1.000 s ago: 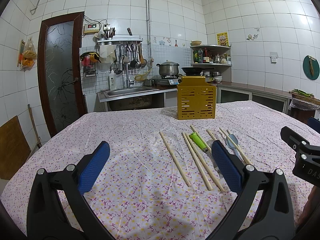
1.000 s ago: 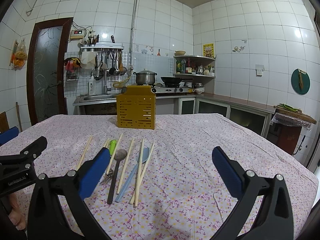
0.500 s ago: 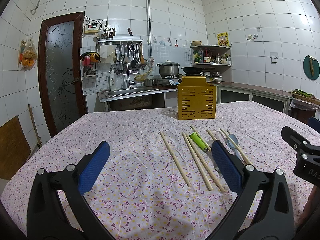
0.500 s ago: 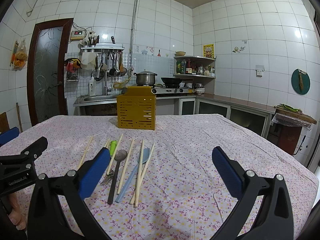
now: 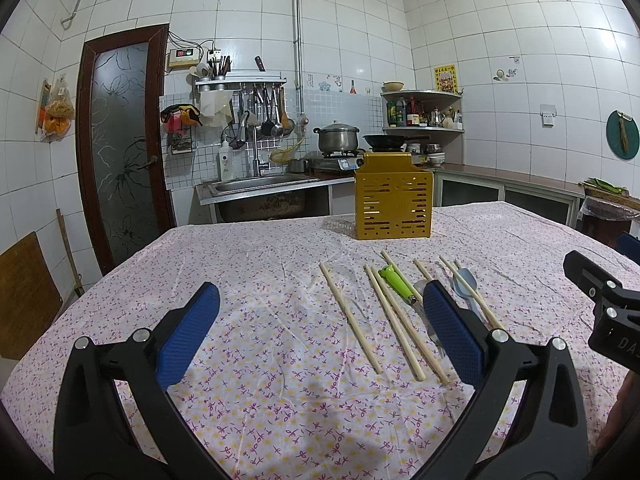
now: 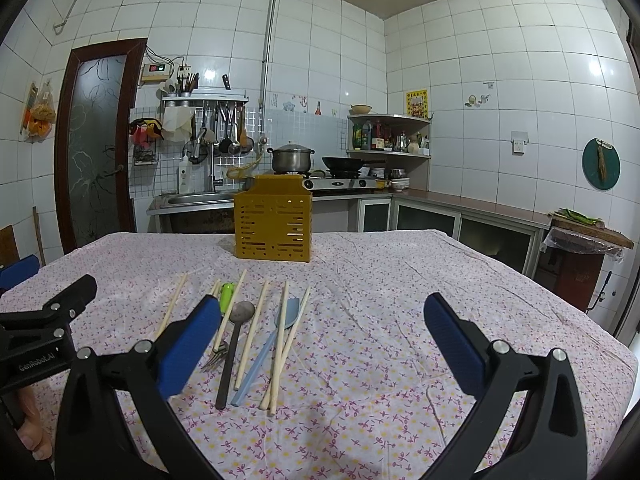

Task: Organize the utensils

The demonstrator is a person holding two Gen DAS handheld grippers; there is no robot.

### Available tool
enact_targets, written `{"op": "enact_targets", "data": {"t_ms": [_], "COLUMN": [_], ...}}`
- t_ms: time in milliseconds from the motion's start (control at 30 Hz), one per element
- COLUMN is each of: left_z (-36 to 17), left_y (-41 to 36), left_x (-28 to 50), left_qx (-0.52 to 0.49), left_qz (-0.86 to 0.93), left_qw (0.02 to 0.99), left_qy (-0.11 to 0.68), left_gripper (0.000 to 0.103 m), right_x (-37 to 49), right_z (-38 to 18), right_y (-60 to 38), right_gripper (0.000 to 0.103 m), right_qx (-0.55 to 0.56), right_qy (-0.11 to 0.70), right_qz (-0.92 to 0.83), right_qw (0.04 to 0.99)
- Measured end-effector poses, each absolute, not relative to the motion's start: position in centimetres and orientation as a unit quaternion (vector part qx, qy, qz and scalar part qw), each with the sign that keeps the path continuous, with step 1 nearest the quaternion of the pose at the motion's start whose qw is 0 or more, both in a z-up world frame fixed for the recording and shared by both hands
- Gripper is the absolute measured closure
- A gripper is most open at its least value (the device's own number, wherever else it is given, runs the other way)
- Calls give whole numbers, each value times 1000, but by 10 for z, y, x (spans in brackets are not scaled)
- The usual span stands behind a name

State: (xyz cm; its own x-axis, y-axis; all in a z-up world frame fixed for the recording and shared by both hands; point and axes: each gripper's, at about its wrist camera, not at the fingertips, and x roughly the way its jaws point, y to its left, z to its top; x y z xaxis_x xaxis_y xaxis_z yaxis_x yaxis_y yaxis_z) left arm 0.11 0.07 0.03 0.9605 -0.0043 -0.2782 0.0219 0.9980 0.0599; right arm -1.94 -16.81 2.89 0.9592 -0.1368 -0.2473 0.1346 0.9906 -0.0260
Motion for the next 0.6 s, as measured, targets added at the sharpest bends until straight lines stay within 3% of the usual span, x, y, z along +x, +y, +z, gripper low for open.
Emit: {"op": "enact_targets", "data": {"t_ms": [600], "left_z": [0], "left_y": [1], "left_x": [1], "left_qx": [31], "left_qz": [-7], "left_qw": [990], "left_qy": [140], "left_gripper": [5], "right_x": [-19], "right_z": [27], "right_y": [-169], "right_gripper": [4], "right_qx": [-4], "right_qy": [126], "right_qz": [-70], "right_qw": [990]}}
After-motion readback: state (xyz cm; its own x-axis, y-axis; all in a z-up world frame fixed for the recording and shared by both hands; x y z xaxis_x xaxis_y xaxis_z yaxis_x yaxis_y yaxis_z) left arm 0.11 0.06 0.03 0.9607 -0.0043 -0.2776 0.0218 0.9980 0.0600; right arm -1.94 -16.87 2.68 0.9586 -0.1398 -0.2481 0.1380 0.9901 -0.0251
